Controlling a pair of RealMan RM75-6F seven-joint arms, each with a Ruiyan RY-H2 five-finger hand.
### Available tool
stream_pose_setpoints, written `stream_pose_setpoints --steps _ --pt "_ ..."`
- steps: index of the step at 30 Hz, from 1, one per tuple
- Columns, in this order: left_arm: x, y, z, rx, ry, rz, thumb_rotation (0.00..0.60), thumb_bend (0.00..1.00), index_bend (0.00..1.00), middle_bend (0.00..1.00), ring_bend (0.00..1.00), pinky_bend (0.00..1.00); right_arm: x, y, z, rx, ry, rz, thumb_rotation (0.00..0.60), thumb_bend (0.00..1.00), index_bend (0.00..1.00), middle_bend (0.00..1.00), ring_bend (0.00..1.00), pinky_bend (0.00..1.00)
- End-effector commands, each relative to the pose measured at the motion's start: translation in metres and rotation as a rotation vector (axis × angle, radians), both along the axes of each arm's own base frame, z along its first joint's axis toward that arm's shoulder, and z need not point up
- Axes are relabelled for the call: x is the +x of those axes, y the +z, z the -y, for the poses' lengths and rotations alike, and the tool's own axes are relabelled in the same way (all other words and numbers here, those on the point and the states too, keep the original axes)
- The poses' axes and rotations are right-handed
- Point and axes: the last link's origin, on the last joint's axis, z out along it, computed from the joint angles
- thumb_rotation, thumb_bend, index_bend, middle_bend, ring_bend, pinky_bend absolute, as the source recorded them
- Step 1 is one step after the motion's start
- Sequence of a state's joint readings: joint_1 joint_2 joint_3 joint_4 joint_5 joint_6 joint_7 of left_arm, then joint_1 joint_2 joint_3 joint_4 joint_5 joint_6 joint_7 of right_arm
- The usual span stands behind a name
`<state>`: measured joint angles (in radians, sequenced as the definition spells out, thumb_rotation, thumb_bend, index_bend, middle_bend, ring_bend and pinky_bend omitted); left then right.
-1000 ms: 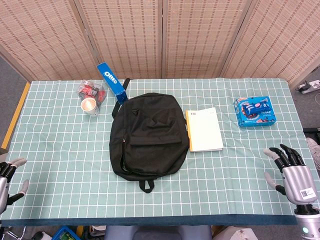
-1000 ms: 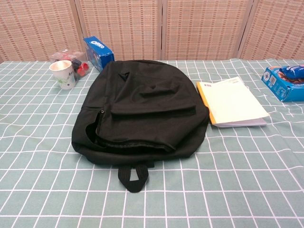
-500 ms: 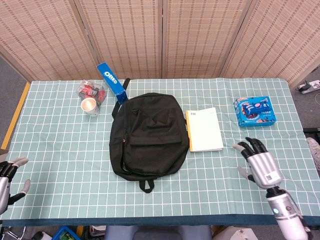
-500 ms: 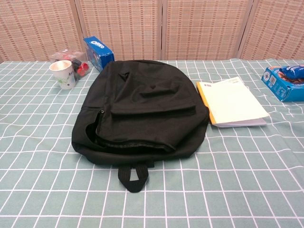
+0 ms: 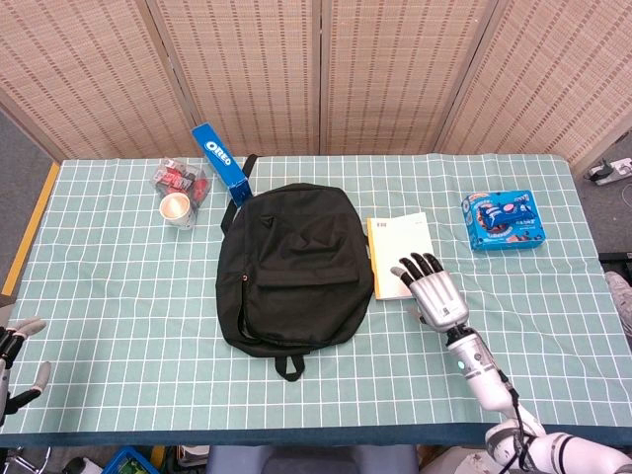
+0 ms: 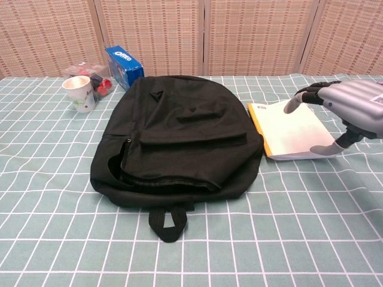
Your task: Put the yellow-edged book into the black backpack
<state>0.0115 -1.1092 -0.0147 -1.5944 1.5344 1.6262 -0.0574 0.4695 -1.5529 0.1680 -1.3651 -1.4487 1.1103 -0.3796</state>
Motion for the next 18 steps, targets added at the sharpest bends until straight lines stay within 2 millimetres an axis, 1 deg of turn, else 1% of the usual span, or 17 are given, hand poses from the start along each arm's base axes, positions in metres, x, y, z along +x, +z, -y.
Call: stream_pose_setpoints --steps 1,6,12,18 --pt "0.000 0.000 0.001 -0.002 0.005 0.003 0.600 0.40 0.28 0.23 0.23 0.14 -0.003 -0.015 0.017 0.000 -0.026 -0.013 0.600 0.16 0.23 0.18 0.12 0.15" --pt "-0.002 -0.002 0.002 -0.009 0.017 0.007 0.600 0.40 0.28 0.22 0.23 0.14 -0.014 -0.025 0.022 0.006 -0.054 -0.027 0.600 0.14 0.21 0.16 0.11 0.15" --pt "-0.002 -0.004 0.000 -0.017 0.023 -0.003 0.600 0.40 0.28 0.22 0.23 0.14 -0.028 -0.033 0.025 0.007 -0.092 -0.033 0.600 0.11 0.10 0.14 0.08 0.15" --pt "-0.001 -0.007 -0.001 -0.027 0.024 -0.006 0.600 0.40 0.28 0.22 0.23 0.14 -0.033 -0.039 0.030 0.008 -0.104 -0.041 0.600 0.11 0.09 0.13 0.08 0.15"
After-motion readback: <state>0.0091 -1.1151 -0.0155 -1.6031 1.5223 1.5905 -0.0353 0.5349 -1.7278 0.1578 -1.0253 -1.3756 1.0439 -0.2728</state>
